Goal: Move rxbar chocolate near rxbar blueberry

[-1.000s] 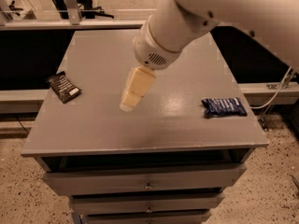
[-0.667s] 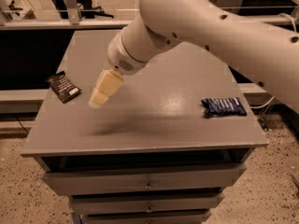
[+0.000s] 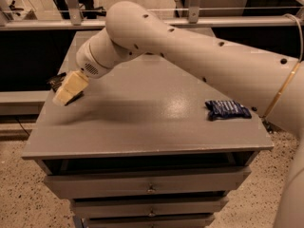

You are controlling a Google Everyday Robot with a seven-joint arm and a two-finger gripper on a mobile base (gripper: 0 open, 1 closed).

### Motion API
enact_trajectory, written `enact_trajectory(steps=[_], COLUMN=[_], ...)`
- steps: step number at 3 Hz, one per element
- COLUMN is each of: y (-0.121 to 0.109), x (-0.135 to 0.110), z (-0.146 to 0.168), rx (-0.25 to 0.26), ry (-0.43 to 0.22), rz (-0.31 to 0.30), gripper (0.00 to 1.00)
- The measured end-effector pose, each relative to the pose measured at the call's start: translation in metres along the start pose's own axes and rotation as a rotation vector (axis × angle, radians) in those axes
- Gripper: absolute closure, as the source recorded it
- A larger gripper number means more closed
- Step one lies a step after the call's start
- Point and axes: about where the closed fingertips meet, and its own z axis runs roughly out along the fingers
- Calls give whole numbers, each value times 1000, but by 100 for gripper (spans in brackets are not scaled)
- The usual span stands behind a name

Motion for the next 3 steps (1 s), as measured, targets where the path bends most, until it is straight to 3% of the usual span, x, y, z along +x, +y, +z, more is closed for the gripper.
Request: enact_trajectory(steps=[1,3], y=[-4,-8], x=[-8,1], z=[32,67], rx=[-10,-1], ry=[-15,7], rz=[29,90], gripper=[0,0])
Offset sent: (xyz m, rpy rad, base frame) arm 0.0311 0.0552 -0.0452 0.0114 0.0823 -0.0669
